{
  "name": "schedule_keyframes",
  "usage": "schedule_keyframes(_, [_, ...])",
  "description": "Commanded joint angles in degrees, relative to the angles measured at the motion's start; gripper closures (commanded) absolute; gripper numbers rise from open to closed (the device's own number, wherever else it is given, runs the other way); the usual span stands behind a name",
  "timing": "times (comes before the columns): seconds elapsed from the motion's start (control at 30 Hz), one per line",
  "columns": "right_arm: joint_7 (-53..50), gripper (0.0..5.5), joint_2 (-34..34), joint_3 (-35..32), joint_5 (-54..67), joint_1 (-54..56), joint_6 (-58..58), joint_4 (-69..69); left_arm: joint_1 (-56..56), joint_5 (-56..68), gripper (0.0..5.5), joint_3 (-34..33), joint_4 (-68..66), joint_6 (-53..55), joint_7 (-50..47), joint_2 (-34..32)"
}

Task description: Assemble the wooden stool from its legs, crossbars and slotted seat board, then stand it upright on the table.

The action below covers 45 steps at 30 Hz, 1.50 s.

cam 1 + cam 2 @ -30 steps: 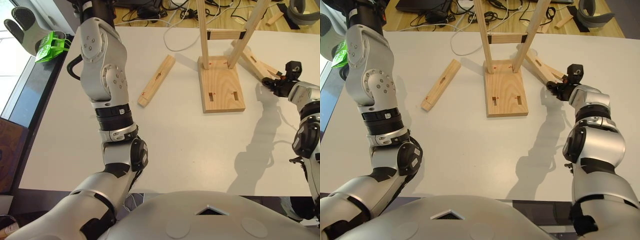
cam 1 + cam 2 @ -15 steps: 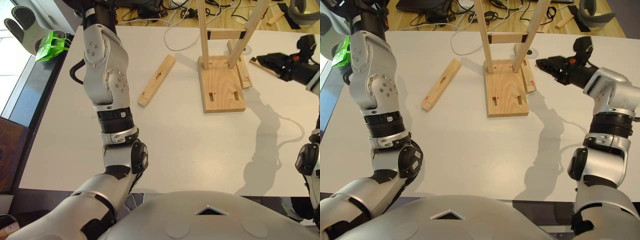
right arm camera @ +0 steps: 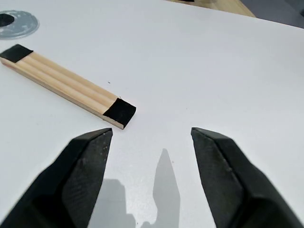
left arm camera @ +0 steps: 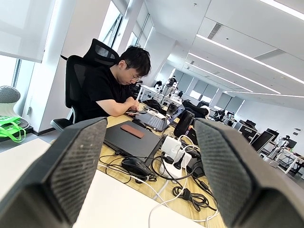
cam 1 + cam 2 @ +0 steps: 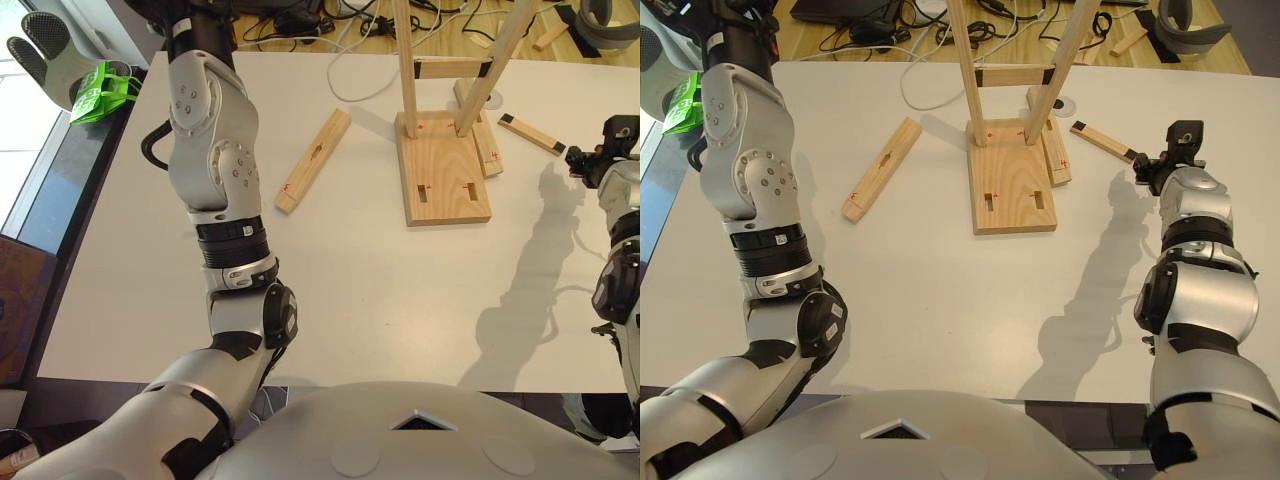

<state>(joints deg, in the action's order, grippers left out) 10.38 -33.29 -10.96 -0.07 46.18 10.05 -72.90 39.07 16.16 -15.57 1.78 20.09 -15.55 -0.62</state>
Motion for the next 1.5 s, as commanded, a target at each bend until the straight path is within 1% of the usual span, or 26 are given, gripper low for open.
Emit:
schedule_keyframes(0.03, [-2.1, 3.29, 0.0, -0.3, -0.6, 1.6, -2.4, -2.1, 0.3, -0.1, 2.11, 0.5, 0.9, 1.5, -0.2, 0.2])
schedule_keyframes(0.23, [-4.9, 4.33, 0.3, -0.4, -1.6, 2.4, -4.9, -3.2, 0.4, -0.1, 2.11, 0.7, 1.4, 2.5, -0.1, 0.4])
schedule_keyframes(0.33, [-5.0, 4.9, 1.1, -0.9, -1.3, 3.2, -3.4, -3.8, 0.5, 0.0, 2.11, 0.9, 1.5, 2.9, -0.1, 0.5])
schedule_keyframes(0.47, [-3.3, 5.47, 2.0, -1.8, -0.4, 4.0, -0.3, -4.2, 0.5, 0.0, 2.11, 1.0, 1.8, 3.3, 0.0, 0.7])
schedule_keyframes(0.67, [0.5, 5.47, 2.9, -2.9, 0.6, 4.7, 5.4, -4.3, 0.5, -0.1, 2.11, 0.9, 1.8, 3.3, -0.3, 0.9])
schedule_keyframes(0.93, [2.1, 5.47, 2.4, -2.9, 0.3, 6.8, 2.9, -3.2, 0.2, -0.2, 2.11, 0.5, 1.2, 2.1, -0.9, 1.7])
schedule_keyframes(1.13, [-1.1, 5.47, 0.6, -3.3, 0.0, 8.1, -0.4, -3.3, -0.3, -0.4, 2.11, 0.1, 1.2, 1.3, -1.2, 1.9])
schedule_keyframes(1.3, [-5.7, 5.47, -0.6, -3.9, -0.1, 8.0, -2.2, -3.6, 0.2, -0.4, 2.11, 0.1, 0.9, 1.1, -1.3, 2.0])
schedule_keyframes(1.5, [-7.4, 5.47, -1.1, -3.6, -1.0, 7.6, -3.3, -3.7, -0.2, -0.3, 2.11, 0.1, 1.4, 1.4, -1.3, 1.8])
